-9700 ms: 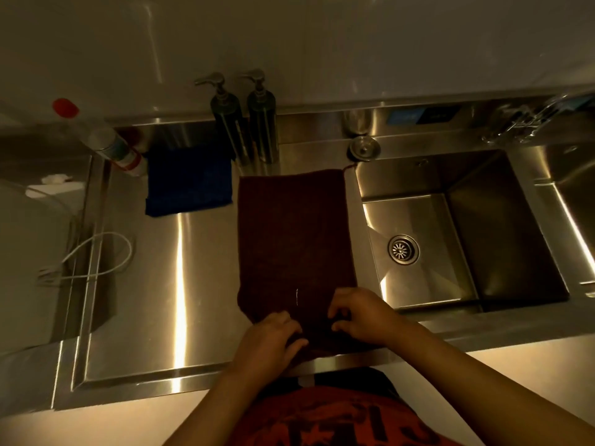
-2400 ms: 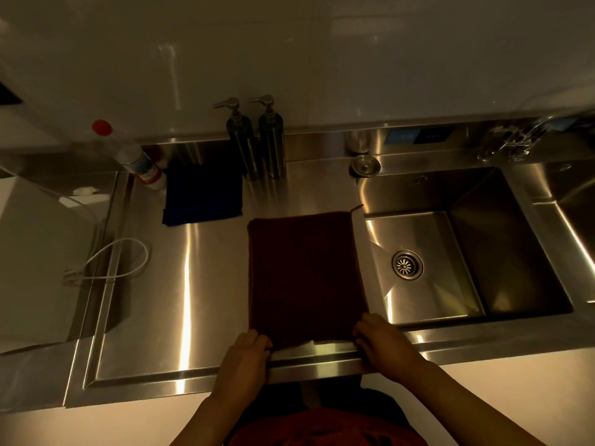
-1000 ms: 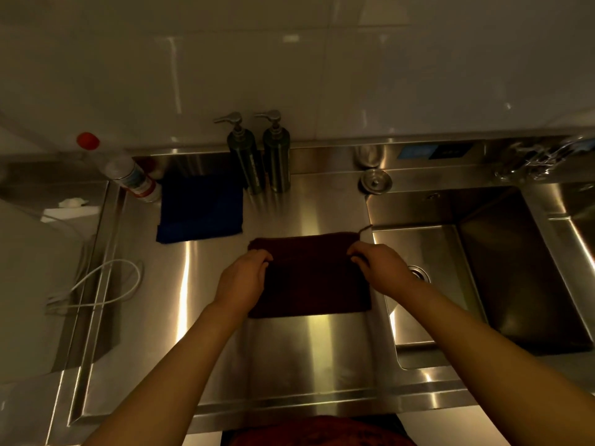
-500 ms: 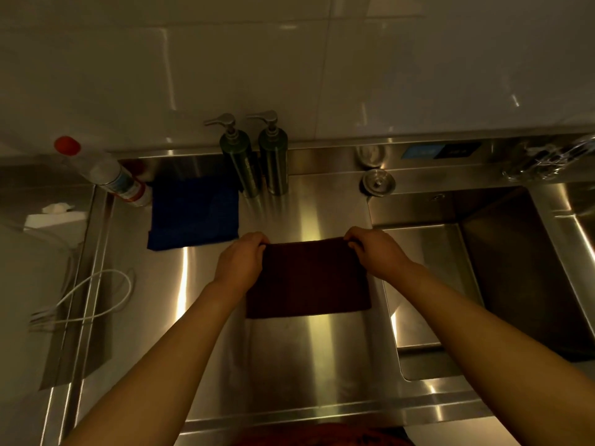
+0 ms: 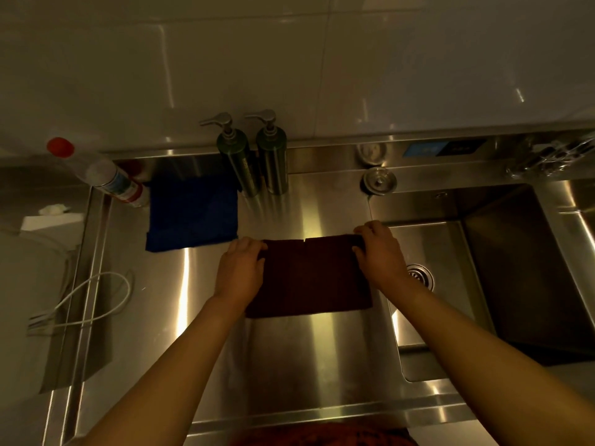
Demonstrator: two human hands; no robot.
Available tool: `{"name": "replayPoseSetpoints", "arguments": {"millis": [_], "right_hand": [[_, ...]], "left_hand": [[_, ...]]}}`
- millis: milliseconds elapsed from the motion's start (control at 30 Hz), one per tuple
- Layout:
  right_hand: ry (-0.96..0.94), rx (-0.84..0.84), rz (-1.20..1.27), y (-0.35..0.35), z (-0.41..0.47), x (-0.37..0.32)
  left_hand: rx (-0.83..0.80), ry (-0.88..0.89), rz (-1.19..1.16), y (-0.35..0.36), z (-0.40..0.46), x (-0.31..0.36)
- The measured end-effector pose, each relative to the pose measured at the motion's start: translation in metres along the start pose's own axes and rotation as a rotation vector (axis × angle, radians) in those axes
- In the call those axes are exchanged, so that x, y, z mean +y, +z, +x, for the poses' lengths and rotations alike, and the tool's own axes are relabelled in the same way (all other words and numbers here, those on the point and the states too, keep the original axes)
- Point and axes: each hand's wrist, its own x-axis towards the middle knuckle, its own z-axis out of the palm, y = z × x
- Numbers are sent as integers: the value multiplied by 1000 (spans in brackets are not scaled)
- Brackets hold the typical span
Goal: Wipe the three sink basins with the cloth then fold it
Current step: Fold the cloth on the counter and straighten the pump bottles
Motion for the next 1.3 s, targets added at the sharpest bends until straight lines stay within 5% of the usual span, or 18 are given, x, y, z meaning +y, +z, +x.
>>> {"name": "replayPoseSetpoints", "arguments": {"millis": [300, 967, 1300], "right_hand": [[-115, -164, 20, 23, -79, 9], [-184, -153, -236, 33, -113, 7], [-105, -167, -229, 28, -114, 10]], "left_hand": [[-243, 113, 46, 17, -91, -25], [-135, 127, 113, 49, -176, 21], [-332, 302, 141, 102, -216, 78]]}}
